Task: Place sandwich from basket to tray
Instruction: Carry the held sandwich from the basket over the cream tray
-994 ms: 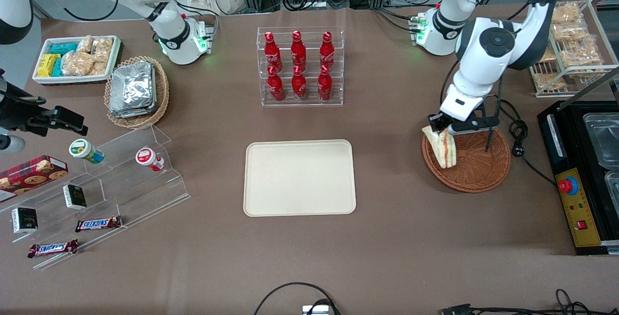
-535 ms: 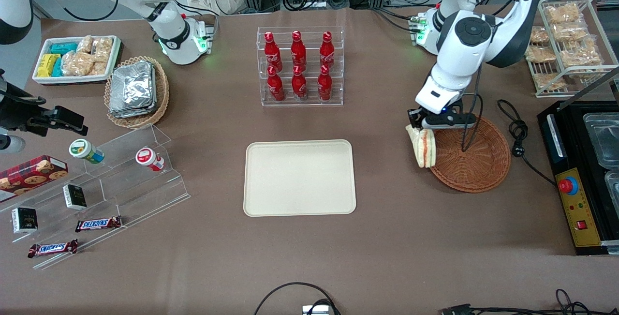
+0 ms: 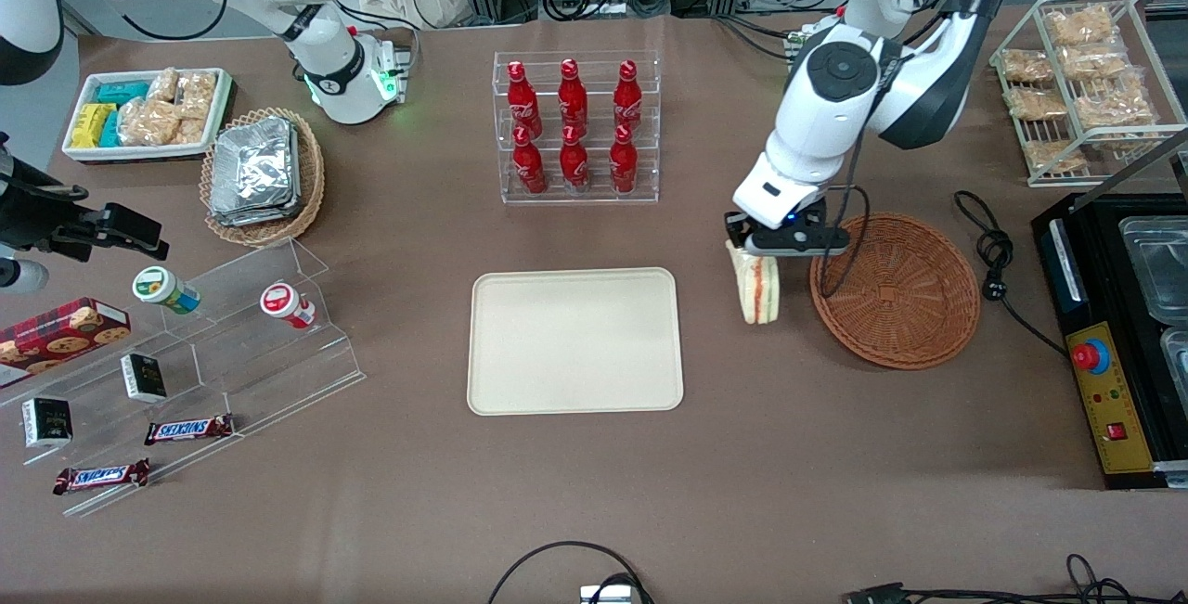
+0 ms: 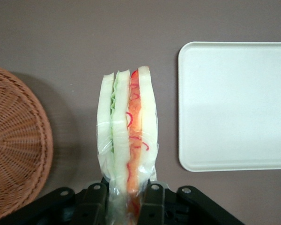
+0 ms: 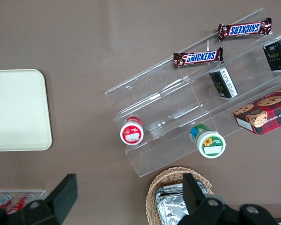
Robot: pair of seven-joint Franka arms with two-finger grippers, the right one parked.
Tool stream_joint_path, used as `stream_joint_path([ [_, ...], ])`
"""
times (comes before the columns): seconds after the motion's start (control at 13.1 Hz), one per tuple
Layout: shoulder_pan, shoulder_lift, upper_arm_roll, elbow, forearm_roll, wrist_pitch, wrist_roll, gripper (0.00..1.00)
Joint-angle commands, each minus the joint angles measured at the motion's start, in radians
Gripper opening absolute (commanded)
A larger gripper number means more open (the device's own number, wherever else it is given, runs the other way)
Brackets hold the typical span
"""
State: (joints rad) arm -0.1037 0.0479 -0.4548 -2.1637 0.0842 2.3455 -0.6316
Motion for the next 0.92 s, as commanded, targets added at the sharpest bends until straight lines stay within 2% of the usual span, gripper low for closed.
stream_joint_path([
  [0.0,0.001,0.12,-0.053,0.117,0.084,-0.031,-0.117,0.22],
  [0.23,-0.054,0.24,-0.064,0.243,0.149,-0.07,-0.195,0.22],
  [0.54,-0.128,0.41,-0.064,0.399,0.282,-0.117,-0.267,0.23],
  [0.84,-0.166,0.487,-0.062,0.433,0.321,-0.11,-0.269,0.27],
])
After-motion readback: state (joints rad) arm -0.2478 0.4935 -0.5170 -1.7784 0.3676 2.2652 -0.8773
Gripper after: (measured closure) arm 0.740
